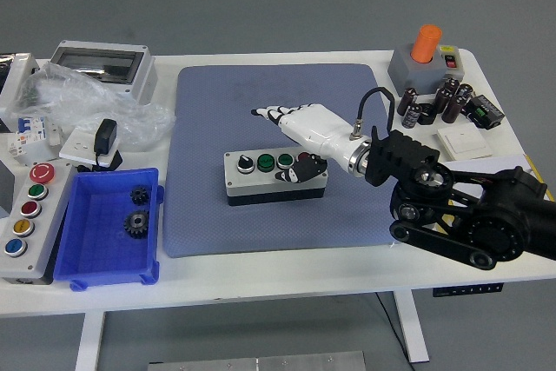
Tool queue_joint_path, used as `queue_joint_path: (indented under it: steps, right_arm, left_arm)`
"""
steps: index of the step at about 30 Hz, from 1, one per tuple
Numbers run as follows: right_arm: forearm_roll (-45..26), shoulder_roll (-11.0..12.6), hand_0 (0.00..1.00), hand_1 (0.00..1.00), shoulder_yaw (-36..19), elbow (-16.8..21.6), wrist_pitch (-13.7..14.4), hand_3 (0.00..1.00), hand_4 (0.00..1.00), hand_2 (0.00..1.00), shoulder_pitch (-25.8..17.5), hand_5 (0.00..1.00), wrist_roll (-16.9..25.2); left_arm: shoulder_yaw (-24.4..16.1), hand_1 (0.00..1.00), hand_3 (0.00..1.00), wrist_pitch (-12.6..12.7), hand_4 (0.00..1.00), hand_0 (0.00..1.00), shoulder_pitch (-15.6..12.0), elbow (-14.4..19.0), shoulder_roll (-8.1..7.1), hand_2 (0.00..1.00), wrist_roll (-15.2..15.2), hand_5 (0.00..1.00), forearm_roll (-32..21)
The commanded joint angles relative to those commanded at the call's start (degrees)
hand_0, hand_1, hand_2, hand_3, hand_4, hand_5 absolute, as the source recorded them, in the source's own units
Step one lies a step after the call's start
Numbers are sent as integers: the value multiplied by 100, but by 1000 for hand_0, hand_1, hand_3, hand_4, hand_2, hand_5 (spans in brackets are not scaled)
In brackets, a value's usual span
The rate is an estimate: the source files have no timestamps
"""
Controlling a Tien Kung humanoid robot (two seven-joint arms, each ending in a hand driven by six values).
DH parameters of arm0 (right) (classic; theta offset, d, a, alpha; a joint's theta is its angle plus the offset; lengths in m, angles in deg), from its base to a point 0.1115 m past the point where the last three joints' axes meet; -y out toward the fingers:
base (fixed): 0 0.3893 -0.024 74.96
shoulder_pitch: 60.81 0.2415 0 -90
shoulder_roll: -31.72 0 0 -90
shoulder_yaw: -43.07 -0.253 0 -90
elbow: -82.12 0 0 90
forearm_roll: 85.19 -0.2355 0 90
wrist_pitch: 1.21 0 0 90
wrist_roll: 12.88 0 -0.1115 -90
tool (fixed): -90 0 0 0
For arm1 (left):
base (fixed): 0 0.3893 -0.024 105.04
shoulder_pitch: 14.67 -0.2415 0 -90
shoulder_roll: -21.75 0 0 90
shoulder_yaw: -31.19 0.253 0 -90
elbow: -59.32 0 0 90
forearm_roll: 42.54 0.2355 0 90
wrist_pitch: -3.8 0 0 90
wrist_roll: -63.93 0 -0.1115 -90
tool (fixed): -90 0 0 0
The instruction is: Pick up the button,place it on the desk,press the button,press the button
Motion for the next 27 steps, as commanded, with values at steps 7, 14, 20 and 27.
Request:
queue_joint_path:
  steps: [7,14,20,27]
  right_arm:
    - [-258,142,763,851,-232,392,28,998,964,998,-102,320,-59]
    - [492,-519,755,844,150,28,28,998,971,998,0,344,-504]
    - [992,-945,763,850,345,-341,-30,998,990,998,82,392,-849]
    - [1225,-1402,778,869,569,-1028,102,998,998,998,98,554,-1201]
  left_arm:
    - [18,691,651,14,749,656,-18,-4,6,648,-11,425,-34]
    - [-8,691,650,12,746,656,14,1,12,647,-20,431,3]
    - [15,691,649,11,745,656,9,3,29,647,-16,434,-1]
    - [24,691,648,19,745,656,26,5,24,646,-26,433,8]
